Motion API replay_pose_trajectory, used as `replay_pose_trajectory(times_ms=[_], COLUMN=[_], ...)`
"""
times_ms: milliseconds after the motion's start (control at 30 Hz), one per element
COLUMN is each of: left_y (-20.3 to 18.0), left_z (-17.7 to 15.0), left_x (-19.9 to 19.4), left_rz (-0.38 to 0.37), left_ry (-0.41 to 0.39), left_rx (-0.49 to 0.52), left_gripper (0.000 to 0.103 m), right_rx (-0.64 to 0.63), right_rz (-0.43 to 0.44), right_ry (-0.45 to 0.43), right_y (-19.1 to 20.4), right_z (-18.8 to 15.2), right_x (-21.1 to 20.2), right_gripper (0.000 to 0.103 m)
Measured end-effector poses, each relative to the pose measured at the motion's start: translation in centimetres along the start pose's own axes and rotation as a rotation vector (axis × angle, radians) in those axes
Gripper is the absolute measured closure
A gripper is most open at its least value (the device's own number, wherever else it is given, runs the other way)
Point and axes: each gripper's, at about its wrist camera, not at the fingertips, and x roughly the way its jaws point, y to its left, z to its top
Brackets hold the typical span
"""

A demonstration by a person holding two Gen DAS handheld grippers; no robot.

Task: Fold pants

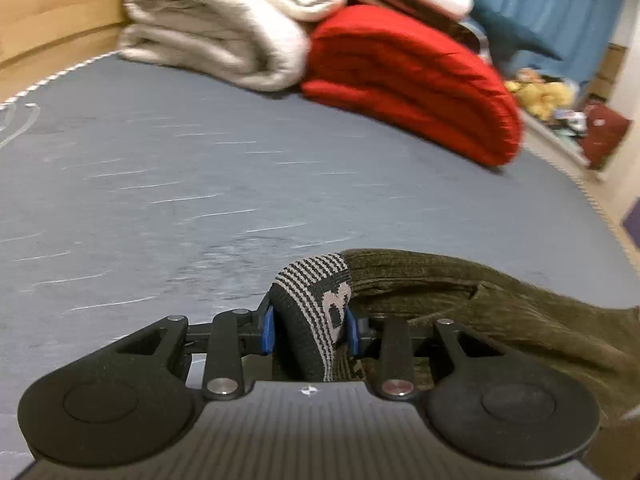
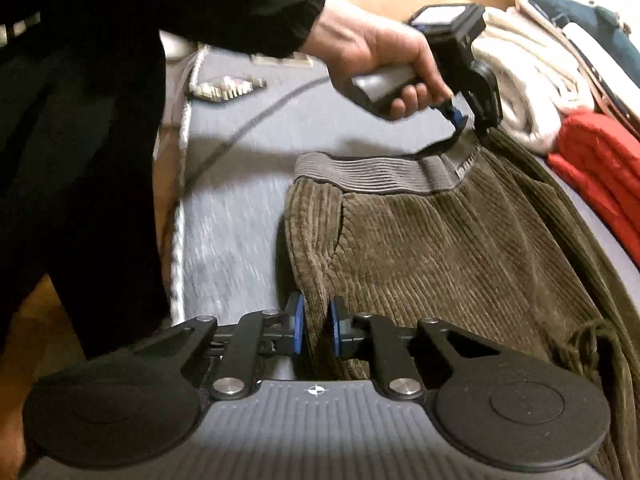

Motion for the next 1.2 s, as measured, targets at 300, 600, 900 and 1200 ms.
replay_pose_trajectory(times_ms=[300,600,900,1200], left_y=[-2.6,-5.5,-8.5,-9.5], left_z=[-1.2,-1.3,-6.1,-5.6], left_x=[-0.5,-2.8,1.0,0.0], left_rz=[0.115,0.036,0.015,-0.022], left_ry=[0.014,-0.037,0.263,0.205], left_rx=[0.156,0.216,0.353,0.338], left_gripper=[0.038,0.044,0.064,0.061], right_rx=[0.056,0.319,0.409,0.514], right_rz=[-0.017,-0.081,-0.194,-0.310], right_ry=[-0.001,0.010,0.070,0.131], right_y=[-0.7,-5.3,-7.0,-8.9], right_z=[0.0,-2.8,-4.8,-6.1], right_x=[0.1,-1.8,-1.7,-1.6], right_gripper=[0.077,0.059,0.052,0.046])
